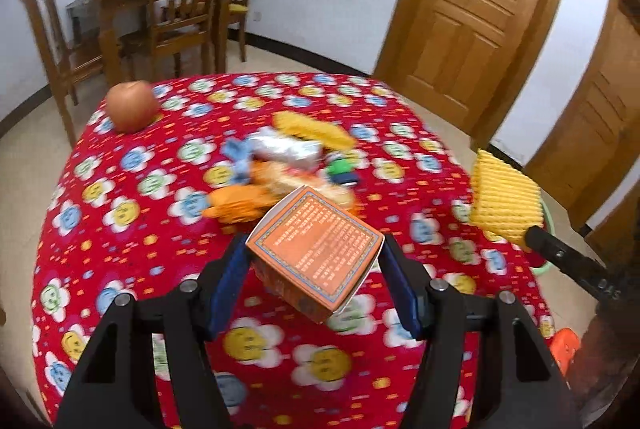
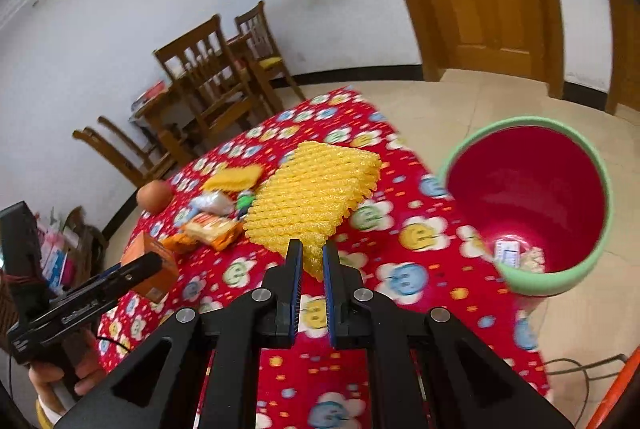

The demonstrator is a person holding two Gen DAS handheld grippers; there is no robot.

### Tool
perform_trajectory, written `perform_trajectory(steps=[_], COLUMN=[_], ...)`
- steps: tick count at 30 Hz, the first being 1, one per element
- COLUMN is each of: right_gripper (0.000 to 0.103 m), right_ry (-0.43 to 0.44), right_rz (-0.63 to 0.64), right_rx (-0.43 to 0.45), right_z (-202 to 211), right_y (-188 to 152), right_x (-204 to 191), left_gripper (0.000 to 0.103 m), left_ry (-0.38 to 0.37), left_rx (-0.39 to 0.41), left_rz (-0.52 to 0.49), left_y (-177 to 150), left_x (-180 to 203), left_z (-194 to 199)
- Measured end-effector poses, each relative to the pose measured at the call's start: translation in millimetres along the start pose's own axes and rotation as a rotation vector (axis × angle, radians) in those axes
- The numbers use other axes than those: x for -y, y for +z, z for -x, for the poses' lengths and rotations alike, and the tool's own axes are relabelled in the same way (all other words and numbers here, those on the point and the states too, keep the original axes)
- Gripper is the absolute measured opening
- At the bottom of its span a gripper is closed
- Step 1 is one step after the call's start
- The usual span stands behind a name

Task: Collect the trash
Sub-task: 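Carry the box in the left tool while the right tool drops the yellow pad into the bucket, then open the left tool over the bucket to drop the orange-printed box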

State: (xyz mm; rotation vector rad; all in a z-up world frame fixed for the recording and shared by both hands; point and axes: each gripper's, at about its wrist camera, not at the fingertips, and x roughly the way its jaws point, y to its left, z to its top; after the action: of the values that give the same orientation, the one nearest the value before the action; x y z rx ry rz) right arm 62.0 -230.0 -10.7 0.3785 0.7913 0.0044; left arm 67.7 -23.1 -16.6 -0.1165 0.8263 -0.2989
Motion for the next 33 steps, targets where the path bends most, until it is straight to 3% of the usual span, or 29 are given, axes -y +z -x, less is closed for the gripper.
perform_trajectory(steps=[10, 25, 28, 33], right_gripper=[0.010, 0.013, 0.016, 0.033], right_ry=[-0.133, -0.322, -0.335, -0.340], right_rz=[-0.114, -0.235, -0.247, -0.282], right_rx=[0.047, 0.013, 0.005, 0.018], right_z=[21.9, 10.4, 8.8, 12.2], right_y=[8.8, 11.8, 12.0, 10.8], right_x=[63.4, 150.0, 161.6, 173.6], left_gripper=[0.065, 0.065, 0.065, 0.065], left_ry=[-0.120, -0.195, -0.196, -0.199], left_rx=[-0.037, -0.092, -0.104, -0.122], left_rz=[-0.123, -0.255, -0.272, -0.298], left_y=[19.1, 32.0, 32.7, 33.2], left_x=[82.7, 168.3, 178.9, 194.0], left_z=[-26.5, -73.9, -82.4, -96.2])
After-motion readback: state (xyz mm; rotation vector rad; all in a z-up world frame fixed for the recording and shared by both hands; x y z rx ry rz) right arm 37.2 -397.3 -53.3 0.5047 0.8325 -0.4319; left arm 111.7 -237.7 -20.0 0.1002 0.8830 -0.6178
